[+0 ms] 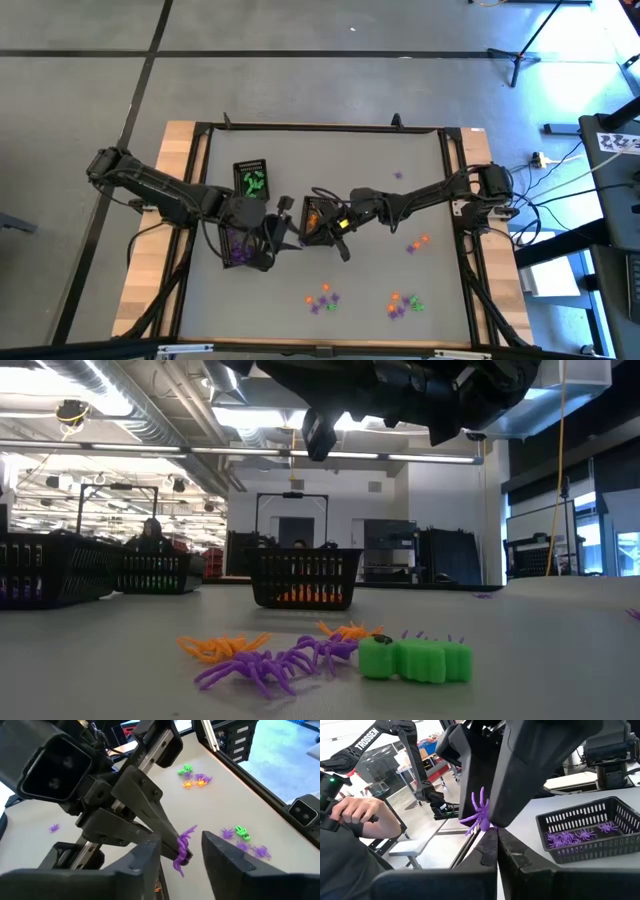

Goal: Sort Halloween decoration
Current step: Put the purple spider toy into the bottom left black basket

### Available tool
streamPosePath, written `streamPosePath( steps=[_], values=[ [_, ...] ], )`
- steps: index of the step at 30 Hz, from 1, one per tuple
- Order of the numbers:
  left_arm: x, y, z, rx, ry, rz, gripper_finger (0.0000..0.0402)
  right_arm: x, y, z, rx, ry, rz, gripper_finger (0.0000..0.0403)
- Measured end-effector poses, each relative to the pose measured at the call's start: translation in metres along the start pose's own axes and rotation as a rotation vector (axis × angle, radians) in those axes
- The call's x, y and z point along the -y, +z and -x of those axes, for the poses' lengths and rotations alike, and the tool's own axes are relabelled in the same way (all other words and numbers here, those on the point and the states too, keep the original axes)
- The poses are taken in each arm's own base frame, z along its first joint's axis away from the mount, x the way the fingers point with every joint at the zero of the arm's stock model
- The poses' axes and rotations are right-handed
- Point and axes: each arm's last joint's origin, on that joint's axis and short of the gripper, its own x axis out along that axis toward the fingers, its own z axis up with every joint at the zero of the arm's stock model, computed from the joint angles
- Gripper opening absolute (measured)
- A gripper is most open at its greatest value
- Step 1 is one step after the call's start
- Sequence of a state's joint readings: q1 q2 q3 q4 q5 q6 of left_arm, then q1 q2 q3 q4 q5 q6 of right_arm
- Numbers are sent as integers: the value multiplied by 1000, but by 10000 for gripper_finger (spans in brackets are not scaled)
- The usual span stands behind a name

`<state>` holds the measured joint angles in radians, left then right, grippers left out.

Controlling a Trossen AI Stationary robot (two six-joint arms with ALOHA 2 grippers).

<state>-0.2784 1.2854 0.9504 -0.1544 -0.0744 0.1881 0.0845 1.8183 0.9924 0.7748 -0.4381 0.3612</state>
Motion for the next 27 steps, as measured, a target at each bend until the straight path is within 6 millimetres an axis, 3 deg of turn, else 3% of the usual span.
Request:
streamPosePath(
  steps=[10, 17, 22, 27],
  values=[
    [2, -4, 0, -44, 23, 46, 7, 0, -1, 0, -2, -2, 0, 0],
    [1, -4, 1, -52, 68, 55, 2, 0, 0, 0, -2, -3, 0, 20],
    [-2, -2, 9, -50, 154, 52, 1, 1, -2, 0, -15, -16, -32, 72],
    [0, -1, 33, -80, 240, 67, 0, 6, -8, 2, -74, -51, -69, 131]
  ],
)
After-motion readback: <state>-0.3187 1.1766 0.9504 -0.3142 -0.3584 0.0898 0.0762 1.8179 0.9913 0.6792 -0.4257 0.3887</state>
